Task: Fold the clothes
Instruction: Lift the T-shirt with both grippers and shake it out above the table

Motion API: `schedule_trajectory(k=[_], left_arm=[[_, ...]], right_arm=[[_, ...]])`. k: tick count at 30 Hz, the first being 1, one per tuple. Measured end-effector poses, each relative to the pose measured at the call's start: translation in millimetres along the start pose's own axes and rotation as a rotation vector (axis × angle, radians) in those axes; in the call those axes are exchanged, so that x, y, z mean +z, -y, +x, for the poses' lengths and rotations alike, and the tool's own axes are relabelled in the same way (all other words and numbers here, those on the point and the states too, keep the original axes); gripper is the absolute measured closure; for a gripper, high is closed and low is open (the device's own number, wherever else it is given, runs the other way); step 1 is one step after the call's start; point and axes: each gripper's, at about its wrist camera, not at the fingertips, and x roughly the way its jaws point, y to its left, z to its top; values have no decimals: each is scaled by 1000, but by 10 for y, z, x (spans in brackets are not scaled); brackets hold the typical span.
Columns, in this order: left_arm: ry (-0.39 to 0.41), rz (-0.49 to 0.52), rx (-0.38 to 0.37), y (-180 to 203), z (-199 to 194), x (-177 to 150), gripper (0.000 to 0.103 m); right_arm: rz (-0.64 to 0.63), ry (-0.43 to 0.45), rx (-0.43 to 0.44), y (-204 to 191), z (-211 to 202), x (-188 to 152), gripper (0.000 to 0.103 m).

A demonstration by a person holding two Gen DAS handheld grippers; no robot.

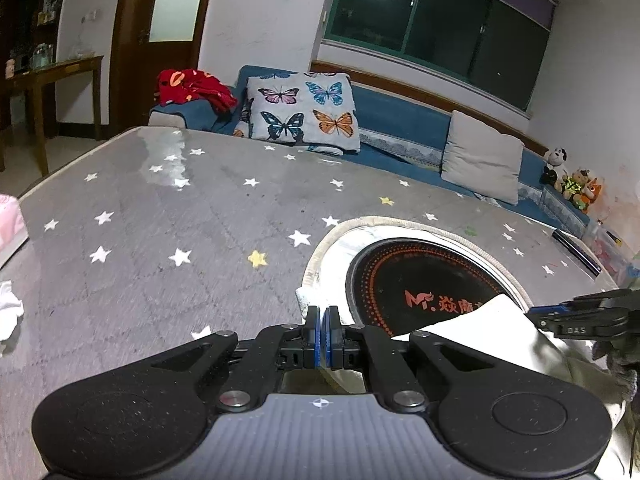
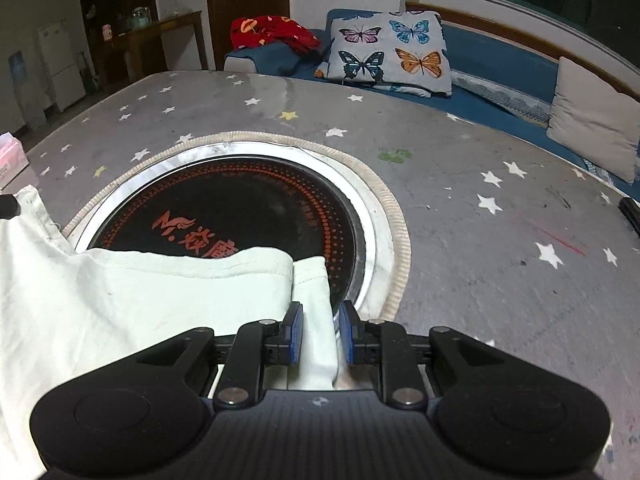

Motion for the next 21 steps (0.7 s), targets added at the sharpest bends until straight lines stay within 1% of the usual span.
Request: schedule_trajectory(k=[1, 3, 4, 5, 6, 10, 17, 21], left_arm=[[0, 3, -1, 5, 9, 11, 100], [1, 9, -3, 14, 30, 36, 100], [0, 12, -4, 18, 42, 51, 100], [0, 14, -4, 24, 58, 72, 100], [6, 22, -2, 40, 98, 132, 100], [32, 56, 10, 115, 283, 407, 100], [78, 116, 30, 247, 605, 889, 100], [115, 166, 64, 387, 947, 1172, 100]], right_arm=[[-3, 1, 3, -1, 20, 11, 85], [-10, 4, 12, -16, 57, 31, 93], [-7, 1, 23, -23, 61, 37, 100], [-3, 3, 22, -18, 52, 50, 101], [0, 5, 21, -13, 42, 63, 101], [-4, 66, -37, 106, -121, 208, 102], [52, 174, -178, 562, -342, 698, 102], [88, 225, -256, 824, -294, 946, 102]])
